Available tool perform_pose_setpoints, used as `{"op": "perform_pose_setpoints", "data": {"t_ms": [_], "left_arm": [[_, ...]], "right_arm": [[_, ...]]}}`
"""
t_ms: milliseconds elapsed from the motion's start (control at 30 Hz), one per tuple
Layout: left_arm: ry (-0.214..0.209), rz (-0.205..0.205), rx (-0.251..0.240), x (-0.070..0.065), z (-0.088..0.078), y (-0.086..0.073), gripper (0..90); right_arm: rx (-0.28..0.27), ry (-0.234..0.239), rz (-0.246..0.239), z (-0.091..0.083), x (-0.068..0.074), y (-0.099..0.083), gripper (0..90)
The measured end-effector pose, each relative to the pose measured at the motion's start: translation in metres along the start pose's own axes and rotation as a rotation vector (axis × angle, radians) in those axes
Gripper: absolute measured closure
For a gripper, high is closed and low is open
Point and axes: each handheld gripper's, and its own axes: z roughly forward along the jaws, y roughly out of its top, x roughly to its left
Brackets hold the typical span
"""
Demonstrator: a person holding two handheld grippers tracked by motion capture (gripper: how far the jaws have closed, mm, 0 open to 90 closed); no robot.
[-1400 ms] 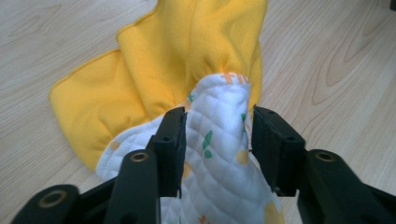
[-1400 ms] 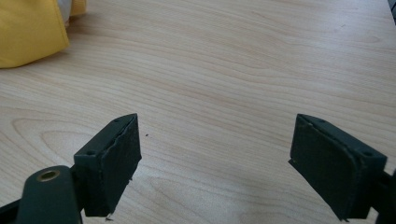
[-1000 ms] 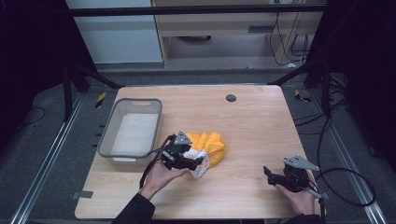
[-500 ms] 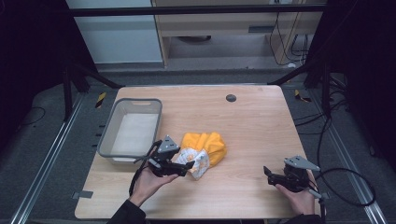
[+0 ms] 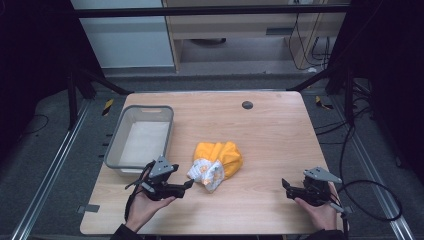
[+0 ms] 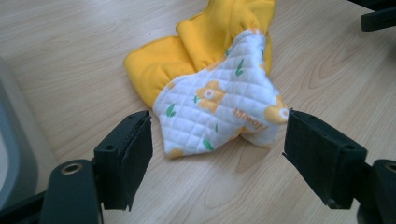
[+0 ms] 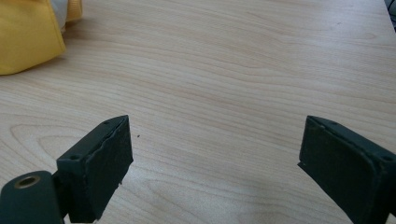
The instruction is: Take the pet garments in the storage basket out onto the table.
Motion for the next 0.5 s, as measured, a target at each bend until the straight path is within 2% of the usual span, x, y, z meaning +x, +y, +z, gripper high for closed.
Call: {"op": "perform_pose_setpoints", "data": {"t_ms": [200,267,367,500], "left_arm": [[0.014,-0.026,-0.014,0.003,-0.011,-0.012,26.8],[0.017,-0.042,-0.010,0.005,-0.015,-0.017,27.9],[0.020,-0.040,-0.005,0.005,-0.017,-0.020,30.3],[0.031,-0.034,0.014,0.007,-0.023,-0.033,31.6]], "right_arm": [[0.005,0.004,0.005,0.000,0.001,0.000,8.4],[0.006,0.001,-0.009,0.001,0.001,-0.001,8.4],[0.007,0.001,-0.009,0.001,0.001,-0.001,8.4],[0.005,0.000,-0.011,0.001,0.000,-0.002,8.4]]}}
